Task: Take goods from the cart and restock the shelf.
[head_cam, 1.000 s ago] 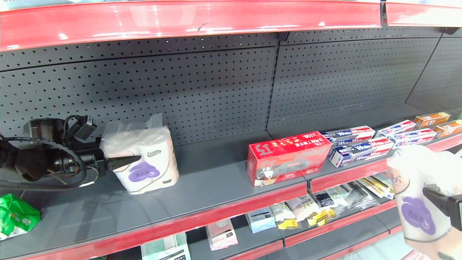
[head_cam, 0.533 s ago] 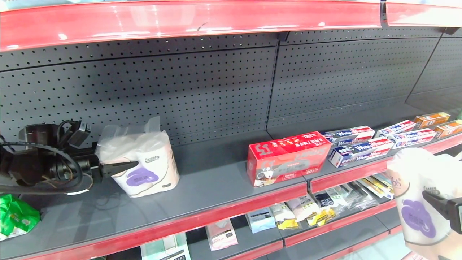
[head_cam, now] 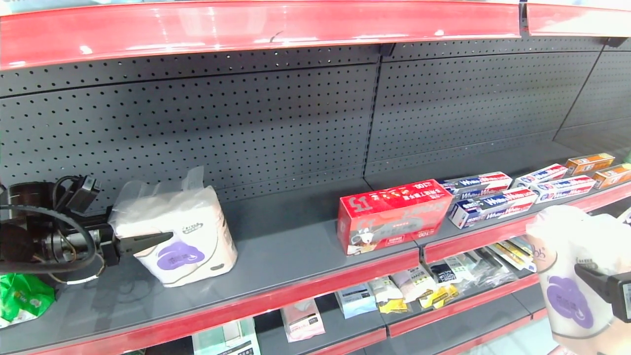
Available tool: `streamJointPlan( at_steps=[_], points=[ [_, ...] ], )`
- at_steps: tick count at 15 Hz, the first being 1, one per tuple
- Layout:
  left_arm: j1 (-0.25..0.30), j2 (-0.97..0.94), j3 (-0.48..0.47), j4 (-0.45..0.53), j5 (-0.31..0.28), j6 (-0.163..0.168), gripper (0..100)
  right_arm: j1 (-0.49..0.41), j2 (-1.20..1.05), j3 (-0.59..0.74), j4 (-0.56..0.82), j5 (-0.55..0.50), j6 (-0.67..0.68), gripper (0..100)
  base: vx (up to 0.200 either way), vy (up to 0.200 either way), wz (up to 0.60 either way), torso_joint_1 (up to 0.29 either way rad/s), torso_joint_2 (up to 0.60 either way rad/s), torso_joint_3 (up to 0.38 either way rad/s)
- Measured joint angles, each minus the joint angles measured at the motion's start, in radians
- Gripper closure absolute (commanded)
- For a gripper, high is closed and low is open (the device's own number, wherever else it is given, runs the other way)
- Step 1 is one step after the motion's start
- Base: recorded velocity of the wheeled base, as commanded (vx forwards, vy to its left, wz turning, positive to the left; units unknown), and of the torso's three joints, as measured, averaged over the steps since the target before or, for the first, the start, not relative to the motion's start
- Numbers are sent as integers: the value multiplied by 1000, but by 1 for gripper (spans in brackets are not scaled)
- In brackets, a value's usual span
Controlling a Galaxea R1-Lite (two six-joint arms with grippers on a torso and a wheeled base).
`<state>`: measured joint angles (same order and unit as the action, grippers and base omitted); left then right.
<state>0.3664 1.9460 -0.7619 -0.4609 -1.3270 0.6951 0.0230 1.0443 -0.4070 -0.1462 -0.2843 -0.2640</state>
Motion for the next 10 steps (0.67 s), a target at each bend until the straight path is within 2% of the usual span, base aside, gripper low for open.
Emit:
streamJointPlan(
  at_steps=[2,10],
  points=[
    [1,-32,59,-2,0,22,100,0,7,-2,-7,1,0,100,0,0,0,0,0,0],
    [6,-101,139,-2,11,40,100,0,18,0,-9,2,1,100,0,0,0,0,0,0]
  ],
)
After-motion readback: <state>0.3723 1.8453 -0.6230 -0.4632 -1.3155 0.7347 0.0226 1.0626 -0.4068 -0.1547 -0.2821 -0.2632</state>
